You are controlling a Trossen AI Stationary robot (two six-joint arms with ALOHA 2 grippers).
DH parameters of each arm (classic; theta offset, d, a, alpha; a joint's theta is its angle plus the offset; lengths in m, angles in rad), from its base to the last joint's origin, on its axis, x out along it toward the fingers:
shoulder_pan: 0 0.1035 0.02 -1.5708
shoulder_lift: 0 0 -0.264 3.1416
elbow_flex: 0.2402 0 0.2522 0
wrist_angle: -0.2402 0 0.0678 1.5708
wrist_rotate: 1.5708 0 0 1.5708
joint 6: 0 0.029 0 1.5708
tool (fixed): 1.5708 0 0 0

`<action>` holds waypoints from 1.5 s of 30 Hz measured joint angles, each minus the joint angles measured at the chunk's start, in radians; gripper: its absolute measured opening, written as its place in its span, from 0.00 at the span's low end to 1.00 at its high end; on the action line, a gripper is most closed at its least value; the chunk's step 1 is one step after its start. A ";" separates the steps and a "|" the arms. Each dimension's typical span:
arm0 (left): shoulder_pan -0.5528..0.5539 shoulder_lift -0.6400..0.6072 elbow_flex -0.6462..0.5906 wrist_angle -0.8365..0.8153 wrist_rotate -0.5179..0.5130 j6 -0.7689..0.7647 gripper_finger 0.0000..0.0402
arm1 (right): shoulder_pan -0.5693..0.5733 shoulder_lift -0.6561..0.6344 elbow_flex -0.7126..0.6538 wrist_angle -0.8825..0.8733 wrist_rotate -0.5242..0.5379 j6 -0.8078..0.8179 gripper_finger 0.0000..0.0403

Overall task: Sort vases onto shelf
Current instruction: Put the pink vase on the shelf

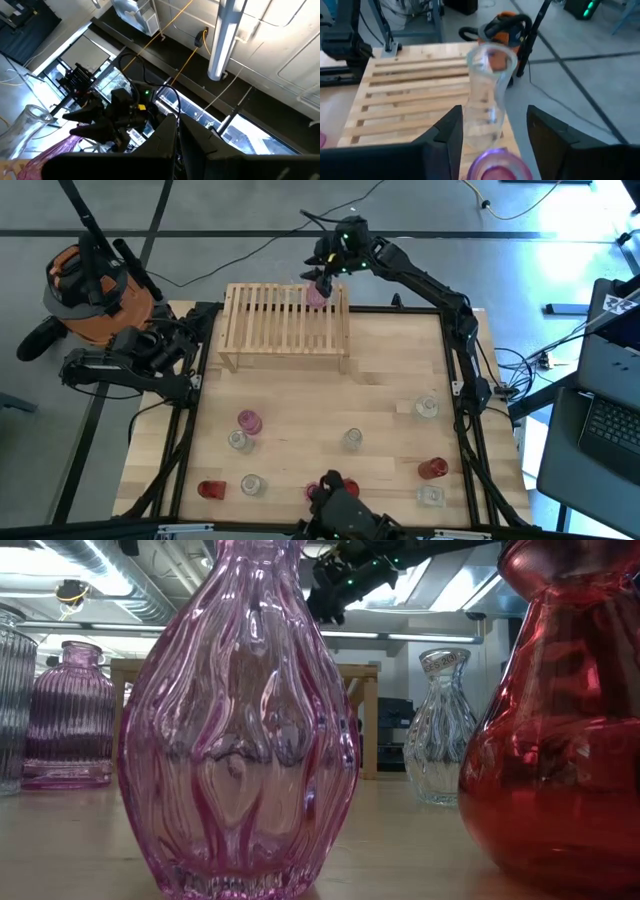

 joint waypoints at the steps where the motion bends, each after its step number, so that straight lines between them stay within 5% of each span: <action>1: 0.000 0.000 0.000 0.000 0.002 0.000 0.04 | 0.000 0.000 0.000 0.009 0.000 0.000 0.43; 11: 0.000 0.000 0.000 0.000 0.038 -0.004 0.04 | 0.008 -0.056 0.075 0.016 -0.066 -0.078 0.45; 20: 0.000 0.000 0.000 -0.002 0.065 -0.006 0.04 | 0.056 -0.178 0.058 -0.307 0.197 -0.217 0.32; 33: 0.000 0.000 0.000 -0.027 0.071 -0.022 0.04 | 0.081 -0.074 0.056 -0.492 0.360 -0.102 0.31; 45: 0.000 0.000 0.000 -0.028 0.078 -0.029 0.04 | 0.097 0.034 0.055 -0.515 0.345 -0.047 0.31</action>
